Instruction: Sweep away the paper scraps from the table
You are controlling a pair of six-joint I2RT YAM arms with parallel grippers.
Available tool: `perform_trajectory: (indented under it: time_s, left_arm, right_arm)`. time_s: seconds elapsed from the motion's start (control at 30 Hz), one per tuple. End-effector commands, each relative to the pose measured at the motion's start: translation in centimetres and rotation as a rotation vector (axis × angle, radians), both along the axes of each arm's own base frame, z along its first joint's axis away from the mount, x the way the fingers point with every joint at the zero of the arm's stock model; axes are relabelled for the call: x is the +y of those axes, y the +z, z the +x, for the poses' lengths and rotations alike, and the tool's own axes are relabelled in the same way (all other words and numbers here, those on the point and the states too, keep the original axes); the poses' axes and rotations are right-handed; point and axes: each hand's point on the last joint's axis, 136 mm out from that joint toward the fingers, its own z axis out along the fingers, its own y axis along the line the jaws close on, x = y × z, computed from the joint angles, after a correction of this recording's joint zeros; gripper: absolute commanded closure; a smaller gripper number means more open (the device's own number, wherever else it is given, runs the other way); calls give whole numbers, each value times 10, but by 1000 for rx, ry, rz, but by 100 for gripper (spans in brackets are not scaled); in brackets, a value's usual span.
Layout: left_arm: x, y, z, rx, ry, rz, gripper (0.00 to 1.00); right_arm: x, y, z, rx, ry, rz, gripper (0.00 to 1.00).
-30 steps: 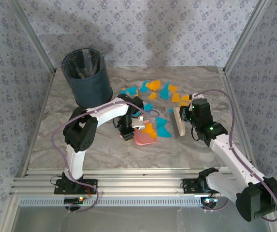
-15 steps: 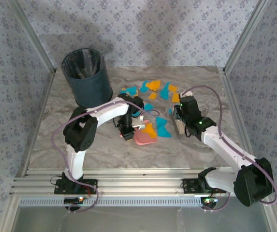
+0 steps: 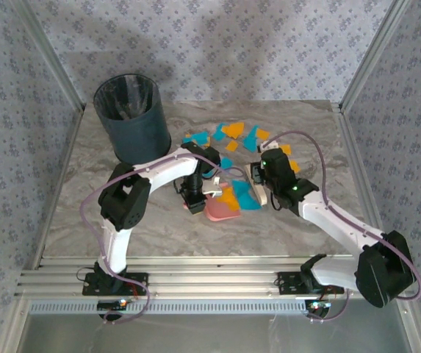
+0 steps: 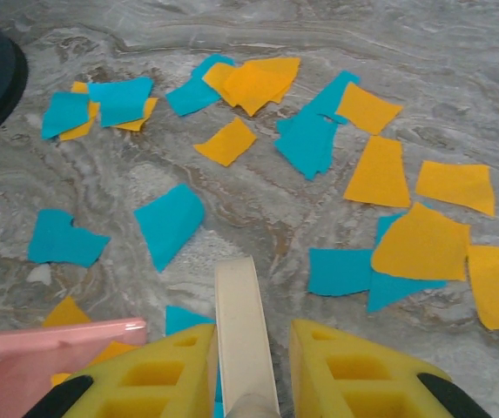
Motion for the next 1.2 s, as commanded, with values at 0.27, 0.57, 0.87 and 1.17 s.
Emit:
perform_trajectory:
  time_s: [0.27,0.57,0.87,1.17]
  left_arm:
    - [-2,-3,-2,26,-10,35,100]
    - [-5,0,-2,18,-14,30,100]
    - [-6,0,-12,42,-44,13,100]
    - [-7,0,-15,43,-47,2,100]
  right_arm:
    - [24,1,-7,31,50,95,100]
    - [31,12,-6,23,42,184,100]
    - [30,23,0,-7,-6,244,100]
    - [23,27,2,-16,-61,271,100]
